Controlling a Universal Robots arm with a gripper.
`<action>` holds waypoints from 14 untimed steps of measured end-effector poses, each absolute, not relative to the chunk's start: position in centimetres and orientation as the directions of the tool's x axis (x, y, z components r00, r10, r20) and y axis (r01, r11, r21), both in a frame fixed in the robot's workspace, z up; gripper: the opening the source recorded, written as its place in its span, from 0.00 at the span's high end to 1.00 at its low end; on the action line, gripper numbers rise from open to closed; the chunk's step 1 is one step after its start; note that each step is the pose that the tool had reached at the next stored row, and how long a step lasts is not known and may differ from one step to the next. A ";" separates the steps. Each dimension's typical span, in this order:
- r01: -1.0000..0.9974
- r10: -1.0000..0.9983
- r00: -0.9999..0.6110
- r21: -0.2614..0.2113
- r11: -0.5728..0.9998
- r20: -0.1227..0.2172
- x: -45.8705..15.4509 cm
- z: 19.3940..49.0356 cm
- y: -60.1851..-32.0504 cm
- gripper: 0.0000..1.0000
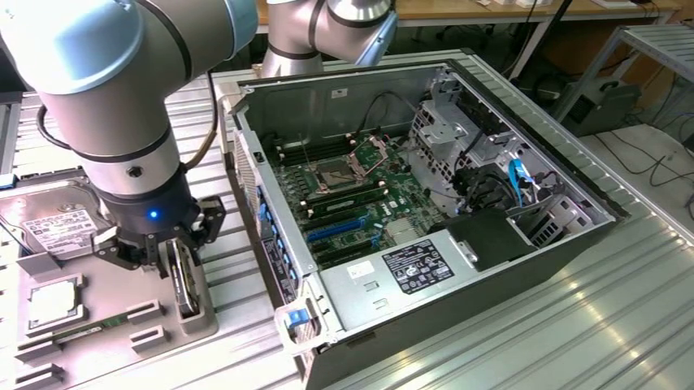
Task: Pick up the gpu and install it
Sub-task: 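Pick up the gpu and move the gpu toward the slot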
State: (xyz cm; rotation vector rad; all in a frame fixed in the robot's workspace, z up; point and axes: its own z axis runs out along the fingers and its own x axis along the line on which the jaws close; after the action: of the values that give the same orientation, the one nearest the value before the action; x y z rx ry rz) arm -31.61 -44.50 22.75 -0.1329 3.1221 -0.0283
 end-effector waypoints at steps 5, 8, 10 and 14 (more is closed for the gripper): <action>-0.085 -0.085 -0.996 -0.019 0.996 -0.016 -31.6 22.5 -44.5 0.55; -0.085 -0.085 -0.996 -0.019 0.996 -0.016 -31.6 22.5 -44.5 0.55; -0.085 -0.085 -0.996 -0.019 0.996 -0.016 -31.6 22.5 -44.5 0.63; -0.085 -0.085 -0.996 -0.019 0.996 -0.016 -31.6 22.5 -44.5 0.71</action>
State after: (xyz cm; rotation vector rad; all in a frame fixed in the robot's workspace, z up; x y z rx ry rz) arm -31.61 -44.50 22.52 -0.1330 3.1220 -0.0286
